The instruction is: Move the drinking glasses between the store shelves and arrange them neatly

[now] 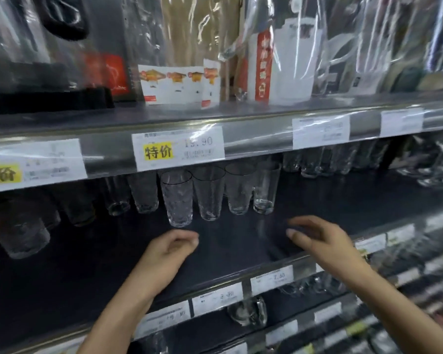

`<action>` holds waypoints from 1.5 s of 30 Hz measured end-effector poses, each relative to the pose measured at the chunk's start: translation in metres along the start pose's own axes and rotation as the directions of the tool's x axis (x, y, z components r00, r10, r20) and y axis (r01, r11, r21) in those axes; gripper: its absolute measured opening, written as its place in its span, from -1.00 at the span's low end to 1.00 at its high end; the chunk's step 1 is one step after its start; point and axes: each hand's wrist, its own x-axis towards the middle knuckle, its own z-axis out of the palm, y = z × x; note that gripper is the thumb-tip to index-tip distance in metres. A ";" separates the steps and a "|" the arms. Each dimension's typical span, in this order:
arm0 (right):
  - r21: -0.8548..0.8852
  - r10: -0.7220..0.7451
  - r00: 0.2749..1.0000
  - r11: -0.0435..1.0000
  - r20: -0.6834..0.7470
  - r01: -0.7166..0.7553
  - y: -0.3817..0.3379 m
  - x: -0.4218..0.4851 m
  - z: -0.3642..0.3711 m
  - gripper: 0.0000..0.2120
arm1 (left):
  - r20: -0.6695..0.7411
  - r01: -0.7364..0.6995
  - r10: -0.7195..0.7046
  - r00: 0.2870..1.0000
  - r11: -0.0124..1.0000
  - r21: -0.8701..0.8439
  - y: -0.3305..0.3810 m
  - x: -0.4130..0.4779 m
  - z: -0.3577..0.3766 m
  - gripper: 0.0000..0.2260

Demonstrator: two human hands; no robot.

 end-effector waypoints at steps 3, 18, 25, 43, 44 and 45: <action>0.072 0.046 0.997 0.997 -0.056 -0.042 0.003 -0.021 -0.024 -0.87 | 0.117 -0.049 0.056 0.992 0.997 -0.055 0.017 0.005 0.040 -0.89; 0.255 0.396 0.806 0.915 -0.440 -0.311 0.092 -0.123 -0.163 -0.94 | 0.530 -0.097 0.194 0.825 0.974 -0.205 0.068 0.006 0.279 -0.88; 0.269 0.419 0.789 0.906 -0.450 -0.327 0.165 -0.116 -0.250 -0.93 | 0.534 -0.059 0.159 0.831 0.978 -0.200 0.082 0.008 0.399 -0.88; 0.210 0.244 0.963 0.953 -0.113 -0.217 0.286 0.059 -0.381 -0.84 | 0.182 0.071 -0.037 0.983 0.980 -0.188 0.123 0.079 0.550 -0.88; 0.215 0.229 0.968 0.955 -0.104 -0.202 0.289 0.075 -0.380 -0.81 | 0.154 0.084 -0.052 0.987 0.975 -0.206 0.125 0.089 0.554 -0.89; 0.226 0.215 0.972 0.955 -0.091 -0.190 0.290 0.092 -0.379 -0.79 | 0.123 0.093 -0.066 0.990 0.968 -0.231 0.127 0.100 0.558 -0.90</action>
